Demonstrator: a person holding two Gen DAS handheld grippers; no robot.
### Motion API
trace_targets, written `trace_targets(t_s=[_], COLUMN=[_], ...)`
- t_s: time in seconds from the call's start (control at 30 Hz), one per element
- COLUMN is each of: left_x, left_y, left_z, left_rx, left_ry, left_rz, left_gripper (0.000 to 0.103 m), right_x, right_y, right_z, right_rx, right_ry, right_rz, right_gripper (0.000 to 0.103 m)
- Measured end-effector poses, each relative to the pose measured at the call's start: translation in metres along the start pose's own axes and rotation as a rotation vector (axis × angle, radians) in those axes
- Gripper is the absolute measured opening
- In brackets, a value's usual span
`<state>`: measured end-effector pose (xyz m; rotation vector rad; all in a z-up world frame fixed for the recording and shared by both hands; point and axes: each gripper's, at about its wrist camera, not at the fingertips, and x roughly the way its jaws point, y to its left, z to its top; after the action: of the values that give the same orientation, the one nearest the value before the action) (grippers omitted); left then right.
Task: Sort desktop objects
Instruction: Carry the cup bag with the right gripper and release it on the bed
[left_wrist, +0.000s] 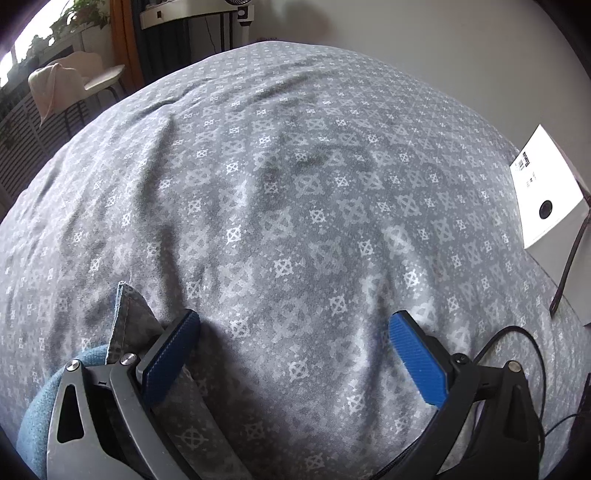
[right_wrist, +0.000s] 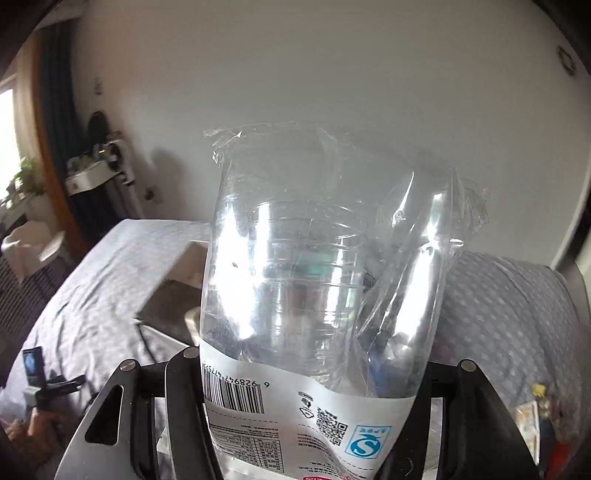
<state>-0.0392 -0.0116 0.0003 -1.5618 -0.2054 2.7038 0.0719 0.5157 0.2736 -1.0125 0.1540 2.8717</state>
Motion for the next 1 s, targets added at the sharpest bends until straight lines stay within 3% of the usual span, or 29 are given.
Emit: trace_targets(t_s=[0.13,0.23,0.43,0.57,0.63,0.7,0.77,0.9,1.0], left_x=[-0.01,-0.016,-0.017,-0.011,-0.009,-0.007,-0.007,-0.007,-0.007], left_y=[0.021,0.038,0.059,0.06,0.059,0.059,0.059,0.058,0.057], left_z=[0.004,0.005,0.007,0.009,0.009,0.009,0.009,0.008,0.008], left_rx=[-0.109,-0.19,-0.278,-0.27,-0.268,-0.266,-0.263,-0.259,-0.252], left_ry=[-0.019,-0.042,-0.058,-0.039,-0.036,-0.033,-0.032,-0.033,-0.033], left_rz=[-0.032,-0.049,-0.076,-0.08,-0.081,-0.082,-0.083,-0.079,-0.072], left_gripper=[0.103,0.103,0.103,0.103,0.103,0.103,0.103,0.103,0.103], right_x=[0.028,0.059,0.144,0.203,0.229,0.25,0.264,0.255,0.211], right_y=[0.12,0.202,0.316,0.344,0.358,0.372,0.381,0.374,0.354], right_z=[0.012,0.004,-0.024,-0.037,-0.04,-0.051,-0.066,-0.07,-0.064], right_rx=[-0.114,-0.216,-0.334,-0.338,-0.349,-0.42,-0.485,-0.424,-0.41], right_ry=[0.046,0.09,0.247,0.313,0.354,0.381,0.375,0.35,0.265], right_rz=[0.208,0.299,0.422,0.414,0.416,0.364,0.286,0.326,0.33], right_gripper=[0.056,0.056,0.056,0.057,0.069,0.096,0.098,0.098,0.098])
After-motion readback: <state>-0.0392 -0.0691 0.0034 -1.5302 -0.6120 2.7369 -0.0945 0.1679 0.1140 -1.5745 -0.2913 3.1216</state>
